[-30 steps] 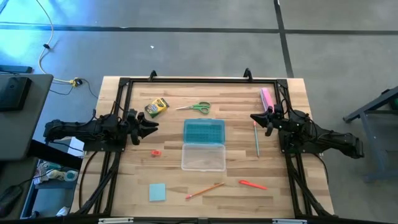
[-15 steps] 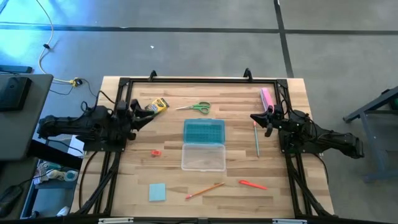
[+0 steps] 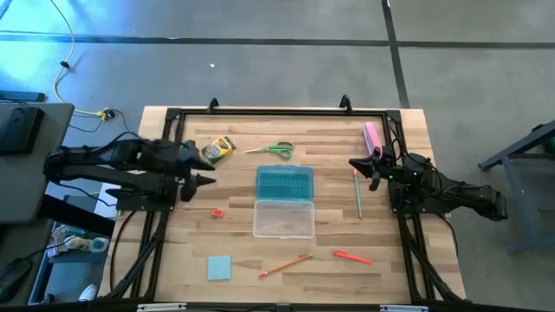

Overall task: Pack school essentials
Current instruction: Put the orange eraser into the blue supply box

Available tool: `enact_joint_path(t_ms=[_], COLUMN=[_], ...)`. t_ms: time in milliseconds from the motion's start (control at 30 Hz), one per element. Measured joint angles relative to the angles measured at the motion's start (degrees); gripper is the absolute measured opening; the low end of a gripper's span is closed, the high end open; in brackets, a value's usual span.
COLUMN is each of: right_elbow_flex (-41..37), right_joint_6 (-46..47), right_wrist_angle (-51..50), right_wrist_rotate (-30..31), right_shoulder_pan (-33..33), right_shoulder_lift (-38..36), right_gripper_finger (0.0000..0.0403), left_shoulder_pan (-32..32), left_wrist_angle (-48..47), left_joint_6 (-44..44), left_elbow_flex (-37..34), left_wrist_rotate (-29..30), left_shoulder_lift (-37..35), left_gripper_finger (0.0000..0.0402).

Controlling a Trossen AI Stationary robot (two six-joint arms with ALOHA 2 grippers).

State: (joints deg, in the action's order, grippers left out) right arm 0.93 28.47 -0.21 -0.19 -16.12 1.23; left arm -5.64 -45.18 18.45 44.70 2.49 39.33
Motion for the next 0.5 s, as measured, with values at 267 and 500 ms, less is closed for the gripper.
enact_joint_path(t_ms=[267,500], right_elbow_flex=[0.0,0.0], right_joint_6=[0.0,-0.44], right_wrist_angle=[0.01,0.01], right_wrist_rotate=[0.0,0.0], right_shoulder_pan=[0.0,0.0], right_shoulder_lift=[0.0,0.33], right_gripper_finger=[0.0,0.0], left_shoulder_pan=[6.65,14.56], left_wrist_angle=[-7.53,-7.7], left_joint_6=[0.93,1.42], left_elbow_flex=[0.34,0.32], left_wrist_rotate=[-4.4,-3.29], left_shoulder_lift=[12.18,20.62], left_gripper_finger=[0.0198,0.0191])
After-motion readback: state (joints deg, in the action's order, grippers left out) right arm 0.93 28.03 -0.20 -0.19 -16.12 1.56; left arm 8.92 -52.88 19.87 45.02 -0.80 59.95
